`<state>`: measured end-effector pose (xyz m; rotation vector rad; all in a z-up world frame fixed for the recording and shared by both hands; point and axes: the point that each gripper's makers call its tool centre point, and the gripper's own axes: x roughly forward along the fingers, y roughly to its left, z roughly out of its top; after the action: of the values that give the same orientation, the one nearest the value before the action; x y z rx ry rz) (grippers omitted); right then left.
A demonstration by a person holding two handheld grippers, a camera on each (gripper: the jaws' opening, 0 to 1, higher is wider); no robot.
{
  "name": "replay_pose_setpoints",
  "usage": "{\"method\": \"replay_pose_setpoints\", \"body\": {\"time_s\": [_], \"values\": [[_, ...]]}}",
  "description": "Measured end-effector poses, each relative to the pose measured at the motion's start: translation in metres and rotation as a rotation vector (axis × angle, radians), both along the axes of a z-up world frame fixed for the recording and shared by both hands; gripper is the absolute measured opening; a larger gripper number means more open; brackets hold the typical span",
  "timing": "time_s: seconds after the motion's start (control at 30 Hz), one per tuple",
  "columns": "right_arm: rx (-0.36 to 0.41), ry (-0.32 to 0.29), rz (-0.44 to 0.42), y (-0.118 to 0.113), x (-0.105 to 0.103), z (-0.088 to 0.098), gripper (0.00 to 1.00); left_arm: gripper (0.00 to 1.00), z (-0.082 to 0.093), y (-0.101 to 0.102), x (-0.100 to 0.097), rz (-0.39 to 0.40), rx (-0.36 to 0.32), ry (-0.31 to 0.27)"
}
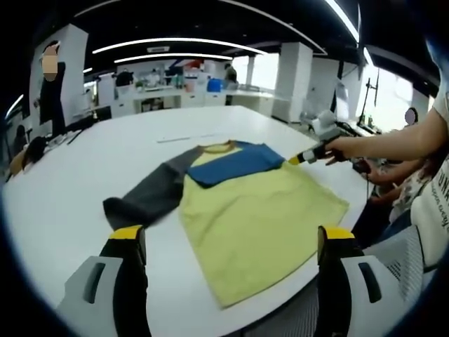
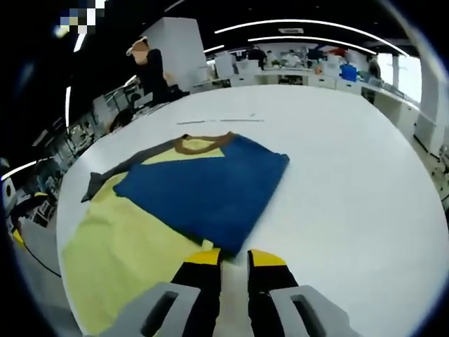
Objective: Fold the garment on the visible template until the final outline fits inside the template.
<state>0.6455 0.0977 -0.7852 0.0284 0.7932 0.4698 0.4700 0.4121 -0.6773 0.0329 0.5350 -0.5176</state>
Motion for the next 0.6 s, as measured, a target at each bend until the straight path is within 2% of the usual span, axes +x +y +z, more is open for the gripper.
{"method": "replay_pose_setpoints", "body": {"time_s": [0.1,0.2,0.6], "values": [[0.003,0.001,-0.013,0.0022,0.0001,-0.0019,0.01,0.99,0.0003,-0.0008,-0.0002,0.002,-0.009,-0.001],[0.007,-0.002,-0.023,0.0038,-0.0005,-0.0013,0.00,0.99,-0.0004,-0.0012,-0.0010,0.000,-0.004,0.002],[-0.021,-0.011,-0.021,-0.0022,-0.0004,0.0000,0.00,0.99,-0.0012,-0.0013,-0.0005,-0.001,-0.004,0.002]]}}
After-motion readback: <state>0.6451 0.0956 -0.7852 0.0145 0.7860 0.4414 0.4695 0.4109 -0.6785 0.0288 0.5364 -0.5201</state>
